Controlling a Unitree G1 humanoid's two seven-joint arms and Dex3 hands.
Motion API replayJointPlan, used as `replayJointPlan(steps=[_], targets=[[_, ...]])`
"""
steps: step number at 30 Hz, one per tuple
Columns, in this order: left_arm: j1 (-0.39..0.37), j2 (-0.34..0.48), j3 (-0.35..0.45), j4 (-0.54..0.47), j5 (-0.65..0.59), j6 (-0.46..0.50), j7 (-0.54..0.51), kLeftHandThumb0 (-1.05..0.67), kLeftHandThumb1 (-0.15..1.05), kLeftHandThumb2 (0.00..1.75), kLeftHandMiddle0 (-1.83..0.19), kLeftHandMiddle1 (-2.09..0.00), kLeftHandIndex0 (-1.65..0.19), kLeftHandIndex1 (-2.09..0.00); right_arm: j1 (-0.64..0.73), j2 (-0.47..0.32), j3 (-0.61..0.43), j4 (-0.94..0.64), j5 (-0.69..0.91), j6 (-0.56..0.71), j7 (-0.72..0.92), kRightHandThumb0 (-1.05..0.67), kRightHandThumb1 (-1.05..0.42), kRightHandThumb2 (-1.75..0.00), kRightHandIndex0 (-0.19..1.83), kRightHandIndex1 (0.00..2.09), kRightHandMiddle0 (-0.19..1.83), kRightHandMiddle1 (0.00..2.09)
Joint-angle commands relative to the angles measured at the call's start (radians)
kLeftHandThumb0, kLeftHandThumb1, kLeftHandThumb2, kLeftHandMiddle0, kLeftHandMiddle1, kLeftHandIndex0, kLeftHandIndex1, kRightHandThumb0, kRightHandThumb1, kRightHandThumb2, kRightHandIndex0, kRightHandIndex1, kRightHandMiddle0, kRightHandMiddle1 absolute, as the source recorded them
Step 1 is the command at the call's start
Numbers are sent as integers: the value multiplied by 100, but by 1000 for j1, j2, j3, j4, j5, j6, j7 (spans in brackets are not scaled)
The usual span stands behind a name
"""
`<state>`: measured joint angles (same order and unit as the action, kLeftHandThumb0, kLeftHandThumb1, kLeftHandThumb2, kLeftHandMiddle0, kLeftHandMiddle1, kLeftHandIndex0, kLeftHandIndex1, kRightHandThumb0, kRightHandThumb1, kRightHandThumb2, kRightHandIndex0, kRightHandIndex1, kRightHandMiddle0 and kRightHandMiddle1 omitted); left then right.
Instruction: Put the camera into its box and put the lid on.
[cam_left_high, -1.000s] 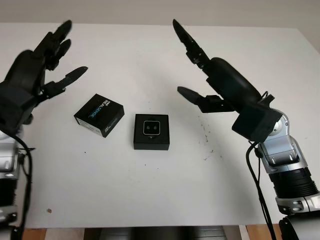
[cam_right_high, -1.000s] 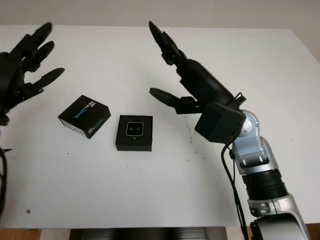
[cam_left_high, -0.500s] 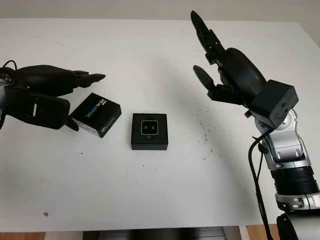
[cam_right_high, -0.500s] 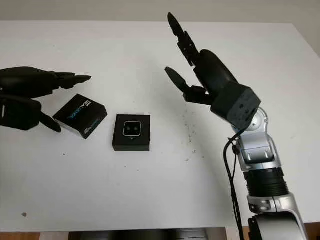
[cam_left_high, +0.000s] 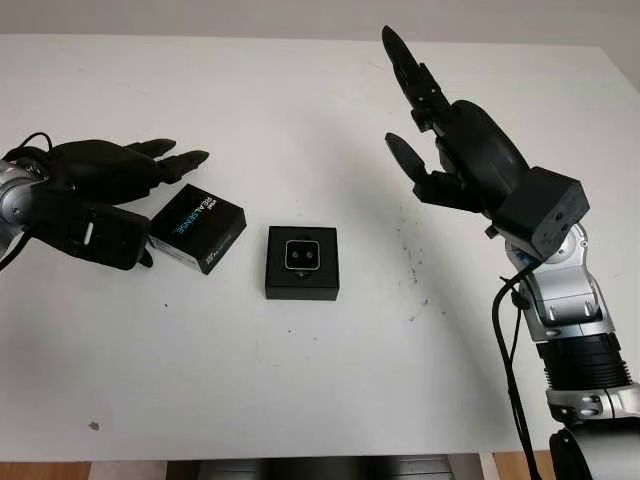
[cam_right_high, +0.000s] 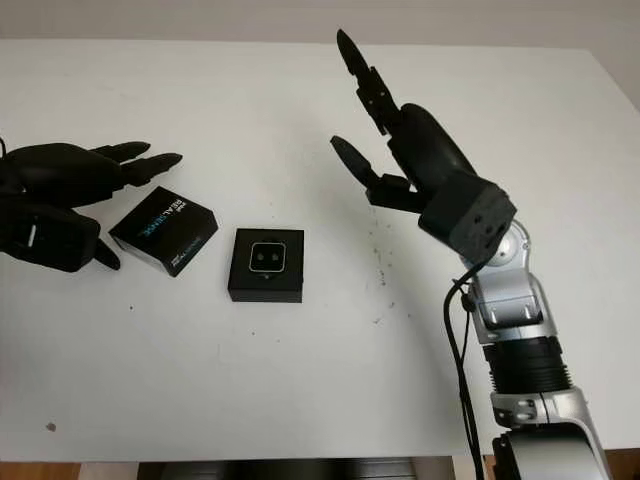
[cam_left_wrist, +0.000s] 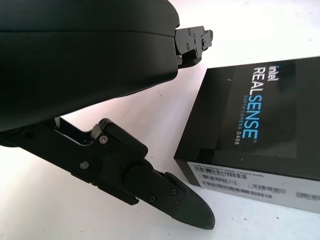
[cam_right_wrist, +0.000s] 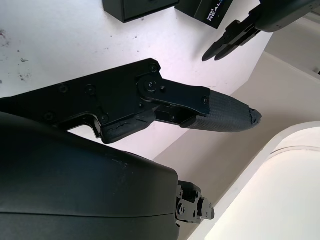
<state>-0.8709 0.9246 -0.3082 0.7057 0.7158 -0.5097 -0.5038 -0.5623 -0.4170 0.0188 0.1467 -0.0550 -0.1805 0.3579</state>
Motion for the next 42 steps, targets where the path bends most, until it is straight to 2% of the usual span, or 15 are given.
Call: replayJointPlan(steps=[1, 10, 15, 23, 34, 38, 42], targets=[[-28, -11, -10, 24, 2, 10, 14, -69, 81, 5, 19, -1, 19, 0, 13, -6, -12, -2, 2, -21, 1, -74, -105, -66, -15, 5, -13, 5], [-53, -44, -12, 114, -57, -32, 6, -64, 82, 6, 19, -5, 19, 0, 28, -4, -11, -8, -12, -33, -8, -75, -105, -65, -15, 5, -13, 5], [-47, -60, 4, 134, -138, -46, -49, -67, 80, 5, 18, -4, 19, 0, 28, -6, -13, -14, -10, -18, -7, -74, -105, -65, -17, 4, -15, 4], [-40, -67, -7, 115, -176, -35, -129, -65, 82, 6, 18, -5, 19, -1, 29, -9, -13, -23, -19, 4, -11, -74, -105, -65, -16, 5, -15, 5], [-13, -82, -5, 70, -204, -46, -162, -57, 81, 5, 11, -6, 12, -6, 32, -9, -20, -38, -30, 31, -9, -73, -105, -65, -16, 5, -15, 5], [-5, -85, -10, 58, -194, -50, -143, -51, 83, 6, 6, -8, 8, -7, 35, -9, -22, -41, -30, 31, -9, -73, -105, -65, -16, 5, -14, 5], [16, -88, -3, 40, -195, -63, -103, -37, 85, 6, -5, -9, -2, -9, 37, -10, -24, -39, -27, 23, -4, -72, -105, -66, -15, 6, -14, 5]])
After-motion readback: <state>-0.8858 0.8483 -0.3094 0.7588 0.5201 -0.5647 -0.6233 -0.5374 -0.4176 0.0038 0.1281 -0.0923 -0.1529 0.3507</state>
